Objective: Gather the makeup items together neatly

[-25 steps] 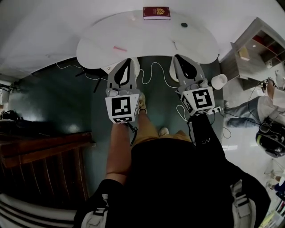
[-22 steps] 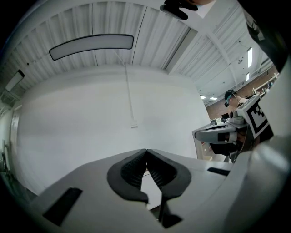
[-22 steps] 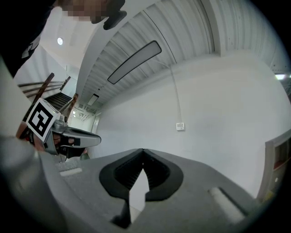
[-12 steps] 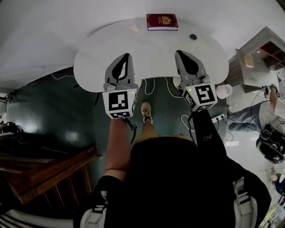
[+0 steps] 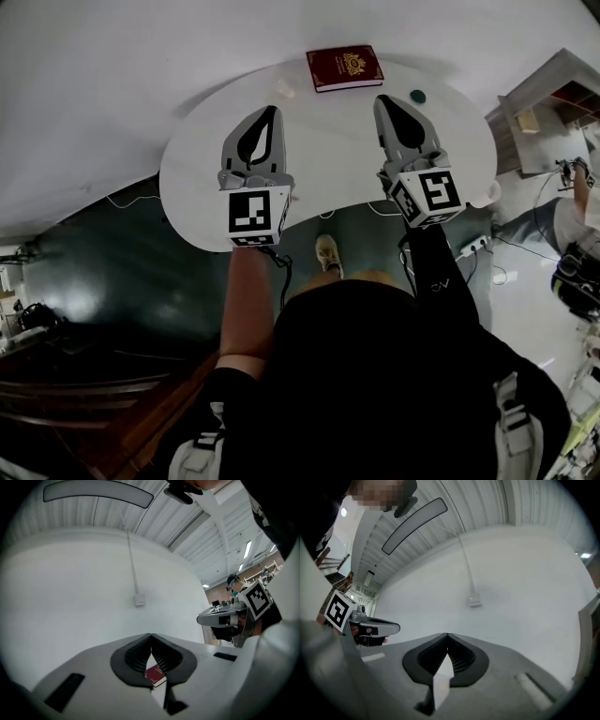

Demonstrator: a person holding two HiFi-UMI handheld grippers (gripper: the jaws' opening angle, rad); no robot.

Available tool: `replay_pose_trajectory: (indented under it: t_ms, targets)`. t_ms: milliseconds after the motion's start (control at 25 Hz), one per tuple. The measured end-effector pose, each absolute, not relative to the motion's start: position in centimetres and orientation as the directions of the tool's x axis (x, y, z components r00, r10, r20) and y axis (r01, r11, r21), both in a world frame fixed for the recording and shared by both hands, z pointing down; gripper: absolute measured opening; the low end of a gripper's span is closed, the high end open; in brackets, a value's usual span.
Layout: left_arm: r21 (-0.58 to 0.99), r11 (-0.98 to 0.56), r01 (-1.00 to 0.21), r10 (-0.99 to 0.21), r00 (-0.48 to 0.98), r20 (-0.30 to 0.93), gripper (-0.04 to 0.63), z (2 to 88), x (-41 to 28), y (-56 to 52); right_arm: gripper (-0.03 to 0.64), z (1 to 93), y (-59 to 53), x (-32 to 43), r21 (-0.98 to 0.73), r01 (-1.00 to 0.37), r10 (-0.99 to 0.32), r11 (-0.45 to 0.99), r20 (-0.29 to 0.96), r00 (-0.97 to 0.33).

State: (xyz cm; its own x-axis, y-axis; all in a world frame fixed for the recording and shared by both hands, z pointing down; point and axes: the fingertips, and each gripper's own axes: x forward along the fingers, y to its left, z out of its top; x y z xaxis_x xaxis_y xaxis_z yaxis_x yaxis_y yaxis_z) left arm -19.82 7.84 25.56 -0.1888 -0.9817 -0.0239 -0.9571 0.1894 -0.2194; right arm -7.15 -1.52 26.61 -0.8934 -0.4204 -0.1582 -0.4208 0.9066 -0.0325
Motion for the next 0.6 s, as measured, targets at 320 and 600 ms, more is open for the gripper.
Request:
replay_pose_trajectory:
  t_ms: [320,600]
  targets:
    - [-0.249,0.138,-0.959,-0.99,-0.137,-0.018,0.009,25.3,-23.2,4.7,0.005,26.6,-3.2,-10.1,-0.019,-0.458,-0.455,0.889,-0.153,-0.877]
    - [-0.198,0.116,-0.973,-0.993,-0.119,0.004,0.009,26.2,-24.4,0.9,0.005,27.1,-6.1,-11.2,0.006,-0.455,-0.451,0.89,-0.131,-0.883]
